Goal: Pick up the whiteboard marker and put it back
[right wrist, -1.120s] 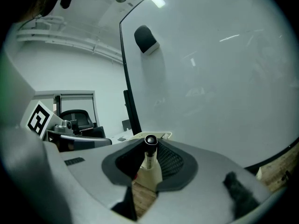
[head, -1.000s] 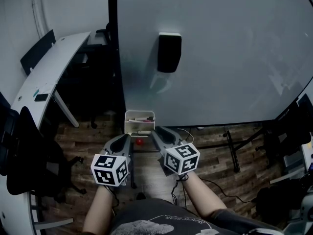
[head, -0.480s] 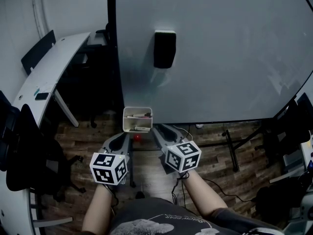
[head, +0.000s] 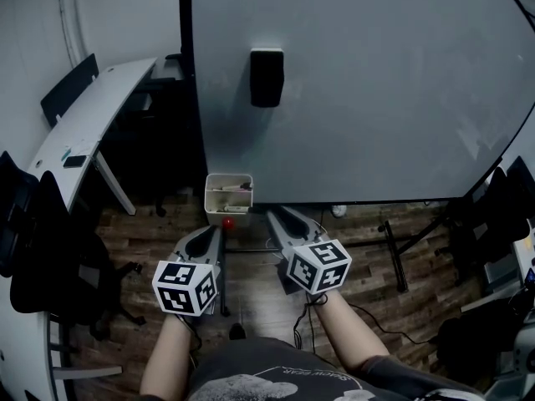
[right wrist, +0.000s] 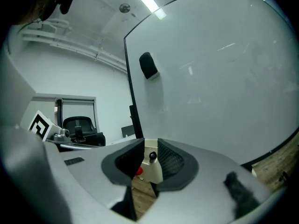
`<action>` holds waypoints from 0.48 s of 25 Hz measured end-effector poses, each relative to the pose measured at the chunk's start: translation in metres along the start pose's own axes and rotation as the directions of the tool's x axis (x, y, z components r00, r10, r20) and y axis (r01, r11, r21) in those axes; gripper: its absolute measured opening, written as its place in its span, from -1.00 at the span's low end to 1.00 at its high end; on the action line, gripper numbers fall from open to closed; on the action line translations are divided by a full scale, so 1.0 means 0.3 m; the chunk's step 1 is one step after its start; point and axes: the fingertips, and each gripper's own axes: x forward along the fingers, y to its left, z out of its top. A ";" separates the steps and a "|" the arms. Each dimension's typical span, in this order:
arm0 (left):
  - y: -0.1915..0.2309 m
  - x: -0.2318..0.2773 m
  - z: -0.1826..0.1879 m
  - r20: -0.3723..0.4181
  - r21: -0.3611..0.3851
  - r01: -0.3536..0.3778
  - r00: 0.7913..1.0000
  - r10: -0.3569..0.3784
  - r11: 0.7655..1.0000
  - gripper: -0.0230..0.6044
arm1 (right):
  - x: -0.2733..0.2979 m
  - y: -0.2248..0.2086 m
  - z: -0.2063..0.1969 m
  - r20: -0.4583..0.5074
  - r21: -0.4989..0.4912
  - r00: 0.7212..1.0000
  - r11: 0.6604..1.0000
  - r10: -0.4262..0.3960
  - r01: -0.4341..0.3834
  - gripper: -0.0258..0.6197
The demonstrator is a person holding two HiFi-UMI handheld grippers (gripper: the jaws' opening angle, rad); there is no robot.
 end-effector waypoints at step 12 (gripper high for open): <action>-0.163 -0.125 -0.058 0.007 -0.007 -0.027 1.000 0.027 1.000 -0.88 | -0.225 0.040 -0.060 -0.021 0.024 1.000 1.000 0.014 -0.014 -0.80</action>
